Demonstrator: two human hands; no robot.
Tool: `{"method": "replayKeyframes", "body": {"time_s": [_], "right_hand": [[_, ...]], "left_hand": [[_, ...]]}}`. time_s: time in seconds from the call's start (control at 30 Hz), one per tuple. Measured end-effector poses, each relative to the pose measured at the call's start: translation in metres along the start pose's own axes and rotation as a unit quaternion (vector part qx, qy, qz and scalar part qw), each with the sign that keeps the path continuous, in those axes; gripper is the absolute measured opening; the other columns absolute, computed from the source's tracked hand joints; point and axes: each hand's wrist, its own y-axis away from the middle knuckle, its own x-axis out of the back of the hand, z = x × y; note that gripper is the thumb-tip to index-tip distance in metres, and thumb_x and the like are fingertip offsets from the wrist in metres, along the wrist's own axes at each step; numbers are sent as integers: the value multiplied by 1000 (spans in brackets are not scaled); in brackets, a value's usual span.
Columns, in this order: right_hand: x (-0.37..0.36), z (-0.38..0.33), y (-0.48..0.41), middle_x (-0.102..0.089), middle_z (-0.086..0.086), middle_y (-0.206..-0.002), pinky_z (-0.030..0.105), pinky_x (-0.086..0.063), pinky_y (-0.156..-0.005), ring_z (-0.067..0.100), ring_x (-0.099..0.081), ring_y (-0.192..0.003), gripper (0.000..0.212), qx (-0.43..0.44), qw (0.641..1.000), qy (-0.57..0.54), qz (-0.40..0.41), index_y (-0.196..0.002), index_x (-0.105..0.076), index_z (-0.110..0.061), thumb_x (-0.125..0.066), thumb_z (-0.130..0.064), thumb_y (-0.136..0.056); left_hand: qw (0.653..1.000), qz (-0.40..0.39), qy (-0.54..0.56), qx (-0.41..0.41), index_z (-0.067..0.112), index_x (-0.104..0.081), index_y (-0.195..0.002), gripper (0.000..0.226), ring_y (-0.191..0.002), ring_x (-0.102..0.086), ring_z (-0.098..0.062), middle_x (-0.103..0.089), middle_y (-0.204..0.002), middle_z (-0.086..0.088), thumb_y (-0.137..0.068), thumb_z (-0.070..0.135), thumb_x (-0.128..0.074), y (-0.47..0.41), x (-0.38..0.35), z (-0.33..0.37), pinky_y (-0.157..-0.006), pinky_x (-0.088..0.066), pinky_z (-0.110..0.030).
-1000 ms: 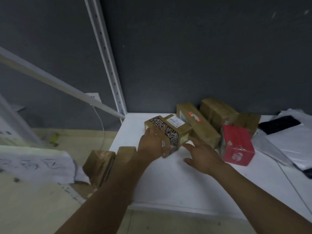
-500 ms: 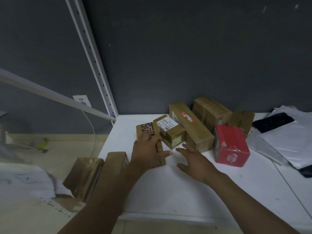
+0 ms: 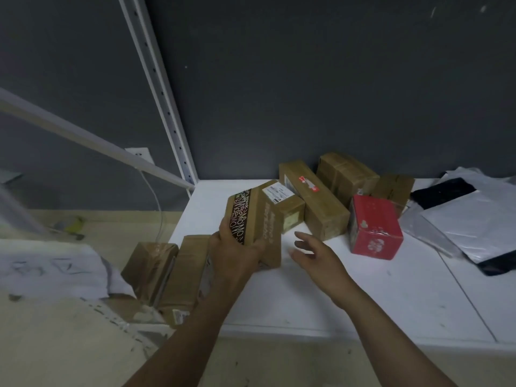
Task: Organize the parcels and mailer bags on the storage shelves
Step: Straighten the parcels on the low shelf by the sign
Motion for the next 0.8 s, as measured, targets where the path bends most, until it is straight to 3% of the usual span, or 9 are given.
{"method": "replayKeyframes", "body": {"time_s": [0.07,0.17,0.23,0.33,0.43,0.5,0.6,0.7,0.8], "right_hand": [[-3,-3,7,-58,-4,-128,33,-49,-97,13,-59,-113,50,-25,995,-98,-22,-137,-44,-30,-60,-40,-91],[1,-7,13,-66,-7,-120,36,-51,-95,13,-64,-109,55,-42,970,-230,-64,-131,-46,-31,-64,-46,-81],[9,-4,15,-69,-3,-117,42,-50,-97,17,-66,-107,61,-46,956,-280,-71,-131,-47,-29,-68,-42,-75],[19,4,21,-67,3,-119,36,-54,-88,19,-66,-106,61,-29,957,-283,-64,-130,-51,-22,-73,-23,-74],[23,5,25,-63,3,-124,36,-56,-87,17,-65,-108,66,-3,966,-253,-48,-133,-50,-27,-75,-5,-76],[24,2,26,-63,0,-123,39,-55,-90,17,-64,-109,69,15,970,-239,-50,-132,-49,-34,-73,1,-78],[24,-5,29,-66,-5,-119,39,-54,-90,17,-65,-109,60,13,957,-282,-75,-125,-53,-36,-71,-10,-73],[21,-10,30,-64,5,-120,33,-54,-81,16,-66,-100,45,-15,943,-326,-61,-122,-53,-23,-71,-22,-81],[17,-11,34,-59,5,-126,25,-55,-75,11,-65,-98,43,-6,971,-238,-15,-125,-48,-21,-67,-21,-87]], "left_hand": [[993,-42,111,-11,32,-24,-147,109,-118,-52,-20,-48,-134,0,-48,56,-65,17,9,-4,-92,-52,-41],[957,-175,228,-25,33,-28,-147,106,-113,-57,-7,-50,-136,6,-51,44,-71,36,22,-11,-84,-52,-25],[942,-243,228,-49,34,-32,-145,97,-109,-57,5,-50,-133,17,-60,28,-79,41,32,-13,-81,-52,-20],[938,-279,188,-79,41,-33,-137,88,-112,-52,13,-45,-129,28,-71,5,-80,43,40,-16,-84,-52,-18],[951,-255,103,-139,47,-27,-132,84,-122,-44,13,-40,-132,29,-78,8,-78,46,40,-10,-86,-41,-2],[952,-241,119,-149,45,-26,-132,77,-117,-45,19,-43,-131,28,-83,6,-71,46,38,-5,-81,-37,2],[953,-230,152,-129,52,-22,-133,76,-116,-45,21,-45,-131,33,-86,18,-70,43,35,-9,-86,-42,-5],[959,-232,134,-96,64,-21,-130,76,-124,-44,11,-46,-138,28,-75,53,-72,43,38,-9,-97,-44,-20],[955,-243,130,-105,53,-18,-142,76,-118,-44,16,-45,-140,21,-85,44,-68,46,37,-9,-88,-44,-8]]}}
